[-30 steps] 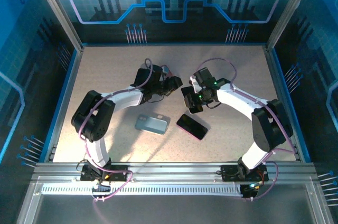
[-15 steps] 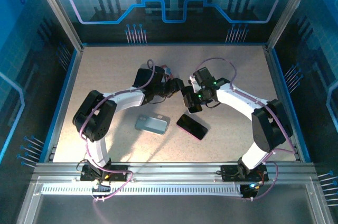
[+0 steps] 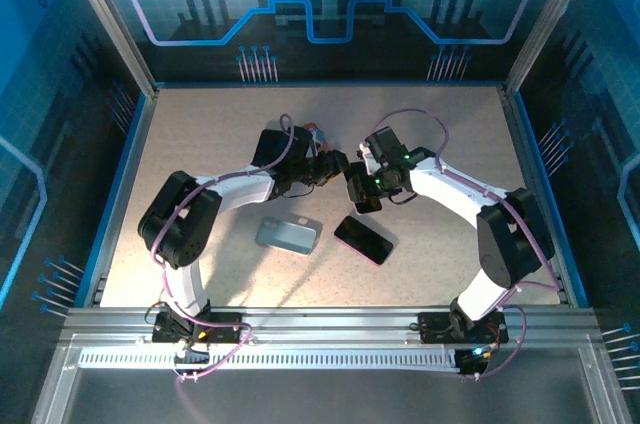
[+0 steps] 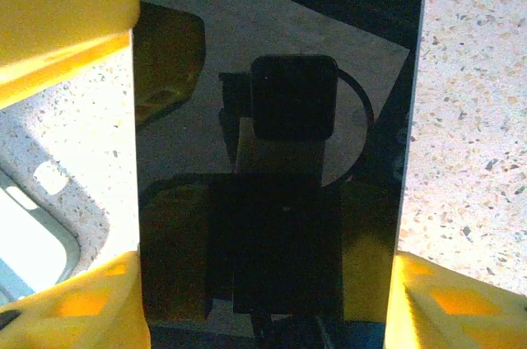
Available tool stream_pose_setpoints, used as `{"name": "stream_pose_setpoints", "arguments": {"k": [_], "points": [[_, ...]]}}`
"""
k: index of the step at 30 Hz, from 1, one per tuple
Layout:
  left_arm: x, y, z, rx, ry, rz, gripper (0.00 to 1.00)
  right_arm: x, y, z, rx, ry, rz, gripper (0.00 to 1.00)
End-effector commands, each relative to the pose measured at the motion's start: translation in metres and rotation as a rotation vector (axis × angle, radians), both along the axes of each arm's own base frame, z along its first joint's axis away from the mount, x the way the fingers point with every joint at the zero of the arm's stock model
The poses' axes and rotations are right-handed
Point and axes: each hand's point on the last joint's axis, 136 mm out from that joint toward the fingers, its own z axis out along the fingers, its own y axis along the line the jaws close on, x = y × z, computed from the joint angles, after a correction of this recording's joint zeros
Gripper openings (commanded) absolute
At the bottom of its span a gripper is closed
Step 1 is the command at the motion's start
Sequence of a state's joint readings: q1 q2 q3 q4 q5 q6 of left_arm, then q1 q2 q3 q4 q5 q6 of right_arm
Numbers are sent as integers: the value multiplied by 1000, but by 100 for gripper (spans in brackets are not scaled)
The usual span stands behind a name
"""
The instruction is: Put the phone into the phone case
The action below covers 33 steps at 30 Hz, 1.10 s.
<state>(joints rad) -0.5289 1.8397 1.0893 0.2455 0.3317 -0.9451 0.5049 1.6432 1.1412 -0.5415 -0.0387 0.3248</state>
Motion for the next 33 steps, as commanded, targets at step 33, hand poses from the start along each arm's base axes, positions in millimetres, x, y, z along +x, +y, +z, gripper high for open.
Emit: {"name": "stream_pose_setpoints", "arguments": {"k": [33], "points": [[-6,-11,-6,-44,8,-13,37,2,35,42,139,-62,35,50]]}}
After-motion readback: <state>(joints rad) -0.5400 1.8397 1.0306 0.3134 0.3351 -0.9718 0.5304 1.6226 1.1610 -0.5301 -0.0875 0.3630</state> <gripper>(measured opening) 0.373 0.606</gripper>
